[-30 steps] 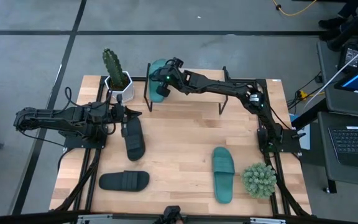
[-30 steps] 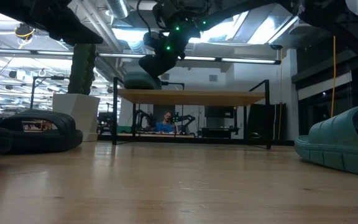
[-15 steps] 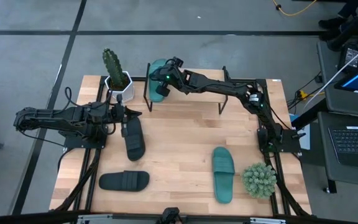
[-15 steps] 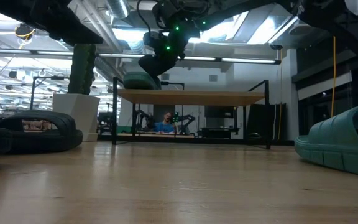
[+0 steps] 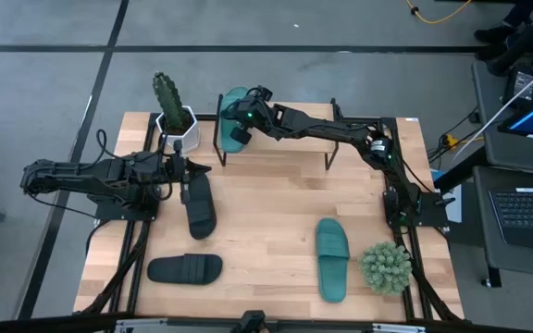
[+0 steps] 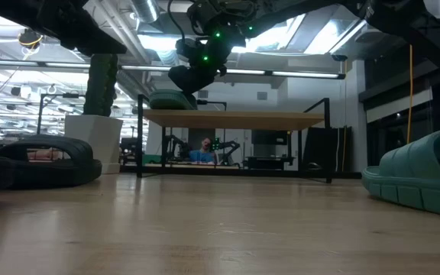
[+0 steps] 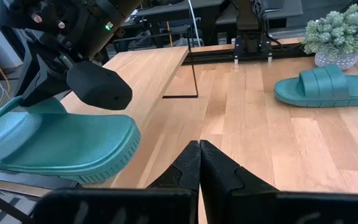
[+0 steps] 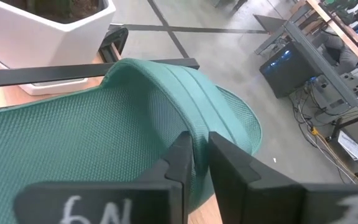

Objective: Pick and place slides into the shelf
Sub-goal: Put the green slipper on the shelf

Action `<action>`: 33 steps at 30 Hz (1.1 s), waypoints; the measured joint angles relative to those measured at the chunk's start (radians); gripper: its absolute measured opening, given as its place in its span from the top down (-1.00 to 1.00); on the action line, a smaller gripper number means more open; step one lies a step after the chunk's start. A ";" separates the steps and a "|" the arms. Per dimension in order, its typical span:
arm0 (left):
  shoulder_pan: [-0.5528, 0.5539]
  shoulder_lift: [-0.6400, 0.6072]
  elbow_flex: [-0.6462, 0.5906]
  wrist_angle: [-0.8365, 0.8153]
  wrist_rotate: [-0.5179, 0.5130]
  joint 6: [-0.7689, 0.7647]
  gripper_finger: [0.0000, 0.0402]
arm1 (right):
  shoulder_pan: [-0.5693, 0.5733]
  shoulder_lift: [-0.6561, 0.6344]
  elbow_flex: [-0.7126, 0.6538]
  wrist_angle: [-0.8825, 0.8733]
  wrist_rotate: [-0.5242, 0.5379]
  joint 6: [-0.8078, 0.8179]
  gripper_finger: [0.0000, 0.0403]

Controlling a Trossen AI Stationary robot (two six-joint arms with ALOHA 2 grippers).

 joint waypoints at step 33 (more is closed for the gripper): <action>0.000 0.000 0.000 -0.016 0.000 -0.001 1.00 | 0.003 0.000 0.000 0.013 -0.093 0.053 0.22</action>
